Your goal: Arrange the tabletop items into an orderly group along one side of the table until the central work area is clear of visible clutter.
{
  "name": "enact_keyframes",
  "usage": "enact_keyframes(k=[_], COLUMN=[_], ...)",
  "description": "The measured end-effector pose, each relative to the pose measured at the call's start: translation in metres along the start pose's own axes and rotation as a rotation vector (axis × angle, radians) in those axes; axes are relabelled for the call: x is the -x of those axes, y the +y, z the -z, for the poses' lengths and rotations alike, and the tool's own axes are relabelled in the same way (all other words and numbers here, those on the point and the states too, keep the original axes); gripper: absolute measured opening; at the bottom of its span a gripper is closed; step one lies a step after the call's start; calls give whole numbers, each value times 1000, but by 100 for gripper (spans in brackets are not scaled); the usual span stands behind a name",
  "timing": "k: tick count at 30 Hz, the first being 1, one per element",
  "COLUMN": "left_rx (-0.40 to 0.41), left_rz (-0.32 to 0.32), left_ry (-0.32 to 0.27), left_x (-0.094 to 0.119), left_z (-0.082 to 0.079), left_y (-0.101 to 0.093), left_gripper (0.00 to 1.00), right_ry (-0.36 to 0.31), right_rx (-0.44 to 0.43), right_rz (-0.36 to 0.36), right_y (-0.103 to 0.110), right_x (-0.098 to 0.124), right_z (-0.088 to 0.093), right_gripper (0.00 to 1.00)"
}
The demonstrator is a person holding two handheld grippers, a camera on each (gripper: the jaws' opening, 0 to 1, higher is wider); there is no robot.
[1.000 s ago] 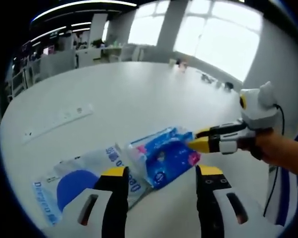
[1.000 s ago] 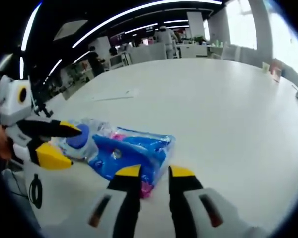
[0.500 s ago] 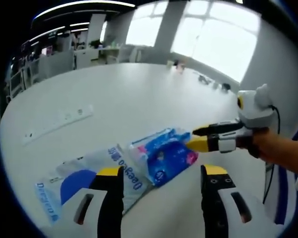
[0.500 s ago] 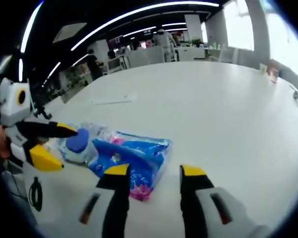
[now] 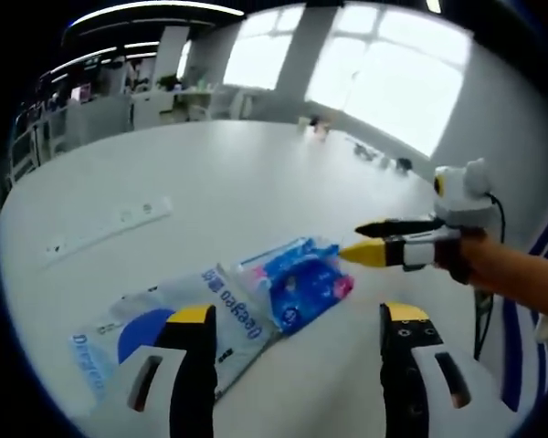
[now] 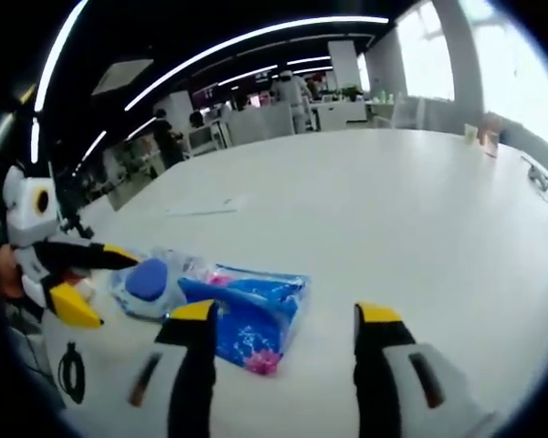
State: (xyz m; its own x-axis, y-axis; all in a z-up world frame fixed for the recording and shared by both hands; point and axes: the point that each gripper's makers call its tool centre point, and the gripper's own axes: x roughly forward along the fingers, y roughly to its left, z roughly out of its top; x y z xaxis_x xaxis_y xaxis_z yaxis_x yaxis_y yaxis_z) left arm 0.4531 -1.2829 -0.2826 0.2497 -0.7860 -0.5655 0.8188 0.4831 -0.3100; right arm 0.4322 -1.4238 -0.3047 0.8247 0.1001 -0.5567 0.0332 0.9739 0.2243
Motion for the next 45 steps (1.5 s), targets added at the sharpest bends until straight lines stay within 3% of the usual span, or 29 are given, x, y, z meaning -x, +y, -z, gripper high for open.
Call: enact_keyframes(k=[20, 45], left_rx=[-25, -43], left_rz=[-17, -67], left_ry=[-26, -94], left_x=[55, 138], left_z=[-1, 0], left_y=[15, 27], left_gripper=[74, 74], right_ry=[-32, -60], right_rx=[24, 94], right_rz=[-28, -107], right_y=[36, 103], right_x=[18, 44], right_z=[-16, -35], right_gripper=[57, 56])
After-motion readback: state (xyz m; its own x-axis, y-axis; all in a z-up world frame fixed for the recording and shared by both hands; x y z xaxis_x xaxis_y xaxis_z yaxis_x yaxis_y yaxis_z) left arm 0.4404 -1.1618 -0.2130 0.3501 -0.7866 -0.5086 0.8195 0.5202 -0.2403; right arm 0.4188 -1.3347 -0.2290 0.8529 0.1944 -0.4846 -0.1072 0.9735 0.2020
